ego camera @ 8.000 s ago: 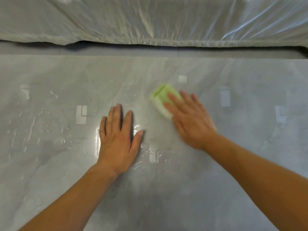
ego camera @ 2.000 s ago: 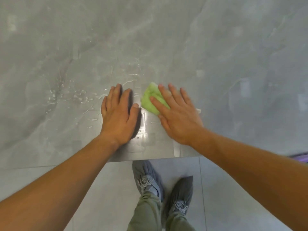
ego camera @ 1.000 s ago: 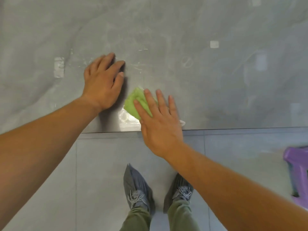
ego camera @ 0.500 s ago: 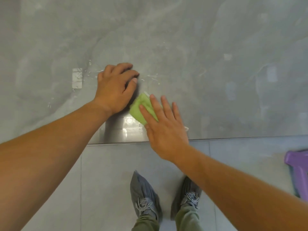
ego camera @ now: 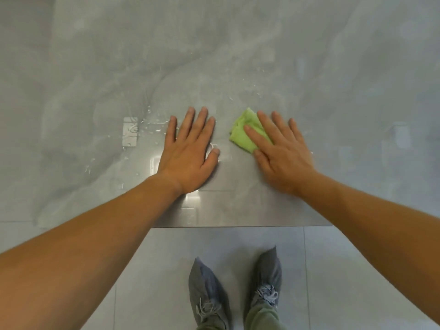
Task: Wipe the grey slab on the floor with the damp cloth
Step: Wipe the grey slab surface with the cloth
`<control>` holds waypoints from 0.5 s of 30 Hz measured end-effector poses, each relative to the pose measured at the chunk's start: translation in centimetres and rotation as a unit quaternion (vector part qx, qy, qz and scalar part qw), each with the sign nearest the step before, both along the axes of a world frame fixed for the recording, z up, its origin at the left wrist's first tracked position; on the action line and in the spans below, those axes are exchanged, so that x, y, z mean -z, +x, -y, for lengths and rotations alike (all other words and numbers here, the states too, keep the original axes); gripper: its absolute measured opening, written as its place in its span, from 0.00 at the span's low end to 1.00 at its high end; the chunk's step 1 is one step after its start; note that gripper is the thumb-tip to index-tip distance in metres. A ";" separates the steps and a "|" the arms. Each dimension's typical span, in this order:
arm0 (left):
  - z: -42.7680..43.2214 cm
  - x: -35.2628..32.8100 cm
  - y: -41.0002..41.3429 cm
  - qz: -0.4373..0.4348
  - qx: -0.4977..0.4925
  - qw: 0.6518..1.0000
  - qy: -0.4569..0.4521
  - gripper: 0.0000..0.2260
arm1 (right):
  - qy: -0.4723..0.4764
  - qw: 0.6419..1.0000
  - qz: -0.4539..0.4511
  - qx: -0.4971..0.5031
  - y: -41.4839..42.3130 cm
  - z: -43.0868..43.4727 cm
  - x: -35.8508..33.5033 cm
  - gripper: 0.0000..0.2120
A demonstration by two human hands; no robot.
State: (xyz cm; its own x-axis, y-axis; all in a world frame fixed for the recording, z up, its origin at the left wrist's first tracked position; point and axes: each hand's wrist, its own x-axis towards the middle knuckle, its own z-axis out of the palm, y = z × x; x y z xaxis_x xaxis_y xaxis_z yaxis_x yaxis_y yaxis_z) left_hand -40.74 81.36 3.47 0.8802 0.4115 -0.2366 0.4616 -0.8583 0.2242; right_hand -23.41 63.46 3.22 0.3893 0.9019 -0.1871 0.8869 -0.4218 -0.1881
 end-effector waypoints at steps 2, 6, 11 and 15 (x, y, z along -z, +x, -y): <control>-0.1 0.0 0.0 -0.006 0.002 1.000 -0.006 0.31 | 0.002 0.997 0.031 0.072 3.7 -2.2 0.3 0.28; -0.5 -1.1 0.9 0.012 -0.018 0.999 -0.046 0.28 | 0.026 0.970 0.015 0.240 6.0 -7.0 0.1 0.27; -3.6 -2.5 5.0 0.043 -0.088 0.993 -0.060 0.22 | 0.030 0.999 0.000 -0.025 1.9 -3.0 -0.2 0.27; -7.1 -2.4 10.1 0.013 -0.107 0.992 -0.063 0.28 | 0.021 0.998 0.008 0.056 10.5 -5.8 0.4 0.27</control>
State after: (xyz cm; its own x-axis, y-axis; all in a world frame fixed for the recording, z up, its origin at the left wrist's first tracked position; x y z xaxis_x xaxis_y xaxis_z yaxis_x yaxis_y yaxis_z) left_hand -30.61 88.45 5.86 0.7818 0.5590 -0.2764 0.6235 -0.7051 0.3377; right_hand -12.87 69.29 2.81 0.4909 0.8593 -0.1433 0.8373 -0.5108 -0.1948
